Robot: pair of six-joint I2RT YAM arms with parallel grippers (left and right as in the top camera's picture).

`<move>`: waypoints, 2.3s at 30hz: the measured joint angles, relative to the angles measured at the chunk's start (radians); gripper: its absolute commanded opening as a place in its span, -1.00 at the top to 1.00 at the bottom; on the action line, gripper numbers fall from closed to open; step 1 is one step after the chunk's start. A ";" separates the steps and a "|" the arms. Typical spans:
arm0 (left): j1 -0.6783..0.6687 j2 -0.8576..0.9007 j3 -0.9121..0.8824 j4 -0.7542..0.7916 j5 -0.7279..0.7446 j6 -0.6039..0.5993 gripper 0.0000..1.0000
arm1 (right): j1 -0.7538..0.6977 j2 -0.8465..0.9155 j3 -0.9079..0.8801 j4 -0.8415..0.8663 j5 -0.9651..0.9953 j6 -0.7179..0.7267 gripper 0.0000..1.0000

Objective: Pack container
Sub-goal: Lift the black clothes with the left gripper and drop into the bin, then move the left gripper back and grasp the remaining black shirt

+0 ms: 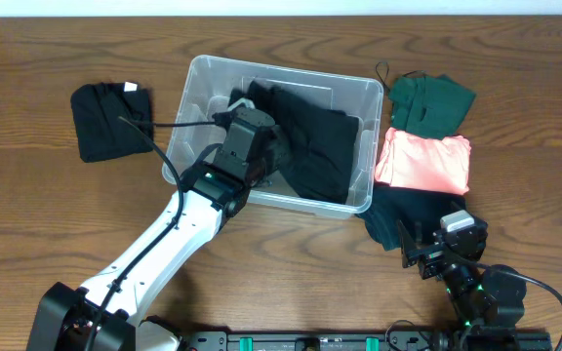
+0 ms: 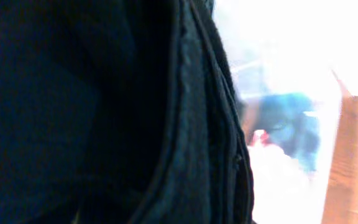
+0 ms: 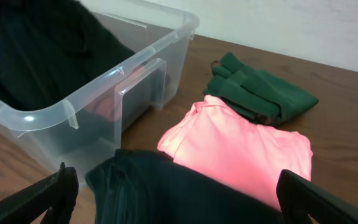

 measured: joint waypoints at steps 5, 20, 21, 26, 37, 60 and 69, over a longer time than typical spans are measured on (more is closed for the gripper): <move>0.016 -0.026 0.000 -0.054 -0.010 0.007 -0.81 | 0.000 0.000 0.000 0.000 0.000 0.000 -0.99; 0.650 -0.515 0.008 -0.192 0.016 0.331 -0.96 | 0.000 0.000 0.000 0.000 0.000 0.000 -0.98; 0.698 -0.501 0.008 -0.191 0.040 0.357 -0.96 | 0.000 0.000 0.000 0.000 0.000 0.000 -0.99; 0.947 -0.304 0.008 -0.167 0.195 0.489 -0.96 | 0.000 0.000 0.000 0.000 0.000 0.000 -0.99; 1.247 0.198 0.008 0.096 0.584 0.561 -0.96 | 0.000 -0.001 0.000 0.000 0.000 0.000 -0.99; 1.191 0.536 0.030 0.517 0.684 0.501 -0.67 | 0.000 -0.001 0.000 0.000 0.000 0.000 -0.98; 1.109 0.566 0.032 0.505 0.660 0.418 0.82 | 0.000 -0.001 0.000 0.000 0.000 0.000 -0.99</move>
